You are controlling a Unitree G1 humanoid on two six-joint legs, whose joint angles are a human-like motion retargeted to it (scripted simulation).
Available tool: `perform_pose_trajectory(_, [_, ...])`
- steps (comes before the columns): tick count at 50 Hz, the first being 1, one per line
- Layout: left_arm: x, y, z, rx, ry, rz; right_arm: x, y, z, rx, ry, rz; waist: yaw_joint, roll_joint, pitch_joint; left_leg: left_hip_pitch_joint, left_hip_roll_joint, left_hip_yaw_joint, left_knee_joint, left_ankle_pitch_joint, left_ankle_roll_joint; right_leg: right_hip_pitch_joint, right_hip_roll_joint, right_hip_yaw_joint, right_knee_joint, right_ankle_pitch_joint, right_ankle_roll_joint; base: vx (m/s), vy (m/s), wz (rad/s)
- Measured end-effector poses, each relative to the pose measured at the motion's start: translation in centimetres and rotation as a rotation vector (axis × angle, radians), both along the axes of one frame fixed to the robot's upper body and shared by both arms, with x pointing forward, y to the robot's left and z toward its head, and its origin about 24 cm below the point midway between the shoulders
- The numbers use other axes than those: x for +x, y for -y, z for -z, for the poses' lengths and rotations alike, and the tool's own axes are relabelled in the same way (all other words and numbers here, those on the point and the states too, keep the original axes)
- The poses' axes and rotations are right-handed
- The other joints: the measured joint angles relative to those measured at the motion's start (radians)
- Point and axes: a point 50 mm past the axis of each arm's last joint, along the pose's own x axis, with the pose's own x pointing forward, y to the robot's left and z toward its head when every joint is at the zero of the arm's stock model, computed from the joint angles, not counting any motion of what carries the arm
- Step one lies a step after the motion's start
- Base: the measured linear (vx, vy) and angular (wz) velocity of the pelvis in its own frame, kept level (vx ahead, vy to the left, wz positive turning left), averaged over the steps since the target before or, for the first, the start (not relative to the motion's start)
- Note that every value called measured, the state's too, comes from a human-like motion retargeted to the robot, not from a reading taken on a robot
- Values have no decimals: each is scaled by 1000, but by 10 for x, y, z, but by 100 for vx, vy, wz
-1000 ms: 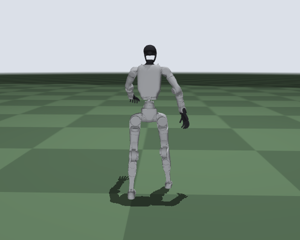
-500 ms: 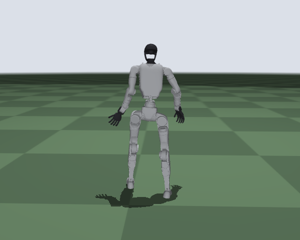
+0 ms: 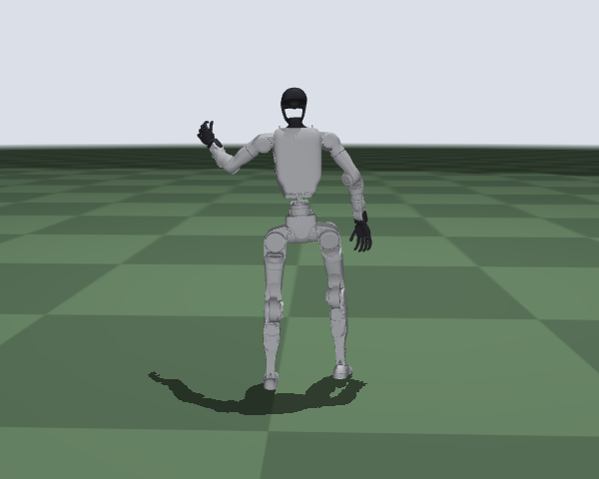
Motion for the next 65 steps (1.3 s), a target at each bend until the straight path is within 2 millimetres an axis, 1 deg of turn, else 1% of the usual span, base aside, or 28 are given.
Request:
perform_pose_trajectory(2, [11,24,-26,204,-62,-30,-10,3,3,17,-62,2,-37,-8,3,9,-17,-17,0,-16,-2,3,-2,0,-160,65,38,32,-6,52])
perform_pose_trajectory(5, [34,63,-44,447,-165,-60,-21,6,7,21,-128,2,-84,-26,20,39,-46,-45,-4,-39,-4,31,-8,4,-392,140,106,36,-11,57])
perform_pose_trajectory(7, [52,85,-40,567,-240,-74,-26,9,7,-4,-107,25,-108,-32,28,66,-59,-64,-7,-56,-2,60,-11,7,-484,164,143,42,-15,57])
perform_pose_trajectory(9, [76,107,-22,686,-353,-70,-29,11,8,-14,-84,60,-129,-33,32,91,-66,-86,-6,-74,5,96,-14,4,-534,204,161,45,-18,57])
perform_pose_trajectory(11, [102,129,11,824,-513,-54,-31,12,8,-19,-63,88,-148,-31,28,104,-70,-112,15,-97,18,132,-21,-11,-550,239,163,46,-20,55])
perform_pose_trajectory(12, [114,139,33,900,-603,-48,-31,13,8,-23,-50,98,-158,-28,25,105,-71,-123,38,-111,25,148,-24,-21,-550,242,161,46,-21,50])
perform_pose_trajectory(14, [130,153,86,1041,-789,-43,-26,14,6,-38,-15,102,-178,-19,18,87,-73,-133,120,-135,38,172,-26,-36,-530,212,152,45,-21,37])
perform_pose_trajectory(16, [135,156,145,1129,-958,-49,-15,16,2,-62,32,85,-197,-10,13,48,-73,-110,237,-138,48,185,-25,-40,-495,167,142,42,-22,7])
perform_pose_trajectory(18, [127,151,204,1134,-1111,-63,1,15,-5,-91,92,48,-207,-8,9,-3,-71,-57,377,-124,55,189,-24,-30,-453,127,138,41,-22,-32])
perform_pose_trajectory(20, [107,138,257,1018,-1234,-81,22,13,-14,-123,171,5,-203,-15,5,-58,-70,8,511,-117,65,192,-23,-4,-424,103,139,39,-20,-75])
perform_pose_trajectory(22, [80,125,296,775,-1311,-94,45,8,-25,-147,265,-28,-180,-30,4,-107,-71,68,612,-132,77,199,-21,38,-418,90,142,39,-17,-110])
perform_pose_trajectory(26, [22,107,352,149,-1375,-92,84,-5,-47,-156,438,-44,-104,-60,8,-191,-59,164,714,-162,94,221,-17,124,-419,66,141,39,-10,-114])
perform_pose_trajectory(30, [-31,102,395,-446,-1390,5,105,-15,-61,-116,513,-24,-25,-85,13,-271,-31,222,707,-159,97,245,-23,166,-408,30,139,39,-2,-58])
perform_pose_trajectory(33, [-69,100,422,-903,-1321,57,111,-19,-63,-95,503,-24,30,-99,16,-319,-22,236,625,-135,88,267,-29,171,-406,7,146,38,4,-17])
perform_pose_trajectory(36, [-103,94,440,-1296,-1142,-20,114,-21,-63,-110,486,-45,86,-109,23,-334,-27,236,470,-114,78,291,-35,171,-406,-13,160,39,9,-10])
perform_pose_trajectory(39, [-131,80,446,-1555,-892,-153,114,-20,-61,-146,476,-76,144,-107,34,-298,-32,226,264,-73,58,324,-30,176,-400,-35,169,43,15,-24])
perform_pose_trajectory(41, [-142,66,443,-1634,-734,-205,109,-20,-57,-160,464,-84,181,-98,41,-255,-31,204,142,5,35,350,-17,182,-389,-53,165,46,19,-31])
perform_pose_trajectory(43, [-146,46,433,-1637,-617,-215,101,-19,-51,-158,440,-70,208,-93,42,-216,-33,171,64,97,22,368,-8,187,-366,-72,151,45,21,-14])
perform_pose_trajectory(45, [-141,22,416,-1579,-541,-197,90,-18,-42,-142,403,-37,218,-97,42,-190,-42,146,40,134,29,366,-10,185,-314,-87,125,42,21,19])
perform_pose_trajectory(47, [-127,-6,390,-1472,-491,-159,77,-18,-32,-114,357,4,210,-104,43,-173,-53,131,54,107,44,332,-19,175,-195,-88,87,40,21,44])
perform_pose_trajectory(49, [-108,-33,354,-1331,-444,-103,61,-20,-22,-77,307,37,198,-106,44,-152,-59,115,70,73,51,268,-25,167,-17,-68,47,38,19,55])
perform_pose_trajectory(50, [-96,-44,334,-1273,-397,-79,55,-22,-18,-58,279,40,184,-98,48,-139,-55,102,67,68,55,236,-17,167,62,-44,11,36,17,66])
perform_pose_trajectory(51, [-83,-54,310,-1193,-363,-43,48,-23,-14,-39,254,40,170,-91,47,-127,-52,90,68,58,56,201,-15,158,144,-33,-1,36,14,65])
perform_pose_trajectory(54, [-43,-68,230,-939,-259,73,31,-26,-5,5,175,15,131,-67,46,-88,-34,53,51,49,51,105,-14,112,322,-40,-43,34,9,55])
perform_pose_trajectory(57, [-9,-58,150,-618,-238,165,15,-25,1,25,85,-36,86,-34,40,-56,-10,23,42,32,36,40,-17,49,364,-72,-61,33,4,47])
perform_pose_trajectory(60, [15,-30,84,-244,-295,177,2,-19,4,33,-2,-83,36,-7,30,-29,6,1,22,21,20,-11,-6,19,283,-57,-32,31,1,39])
perform_pose_trajectory(62, [28,-5,50,11,-354,132,-1,-15,4,40,-43,-99,-1,6,25,-19,11,-11,3,18,12,-32,8,17,154,-18,-9,30,-2,37])
perform_pose_trajectory(65, [42,32,19,338,-425,66,-7,-8,4,35,-76,-95,-64,9,22,6,-2,-29,-15,-1,1,-21,3,8,-96,37,46,34,-6,44])
